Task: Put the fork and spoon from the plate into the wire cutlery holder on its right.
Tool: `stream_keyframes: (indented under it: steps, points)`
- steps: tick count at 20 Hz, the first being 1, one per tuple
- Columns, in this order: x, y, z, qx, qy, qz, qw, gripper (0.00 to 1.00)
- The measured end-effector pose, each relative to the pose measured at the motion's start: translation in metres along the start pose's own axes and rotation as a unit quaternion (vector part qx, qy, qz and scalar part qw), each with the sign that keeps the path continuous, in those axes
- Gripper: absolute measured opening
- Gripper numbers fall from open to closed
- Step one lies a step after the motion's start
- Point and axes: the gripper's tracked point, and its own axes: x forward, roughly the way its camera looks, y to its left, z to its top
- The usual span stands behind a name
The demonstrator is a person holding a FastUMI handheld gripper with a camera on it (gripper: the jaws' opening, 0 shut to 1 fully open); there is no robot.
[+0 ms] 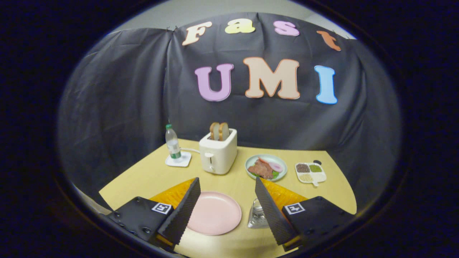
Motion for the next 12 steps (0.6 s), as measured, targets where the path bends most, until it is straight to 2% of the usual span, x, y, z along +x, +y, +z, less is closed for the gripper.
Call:
stream_keyframes:
  steps: [3,8,12]
  points:
    - [-0.005,-0.002,0.016,0.001,-0.059,-0.026,0.998,0.98]
    - [-0.015,-0.006,0.026,0.006,-0.111,-0.052,0.992,0.98]
    - [-0.018,0.002,0.043,-0.002,-0.142,-0.042,0.989,0.98]
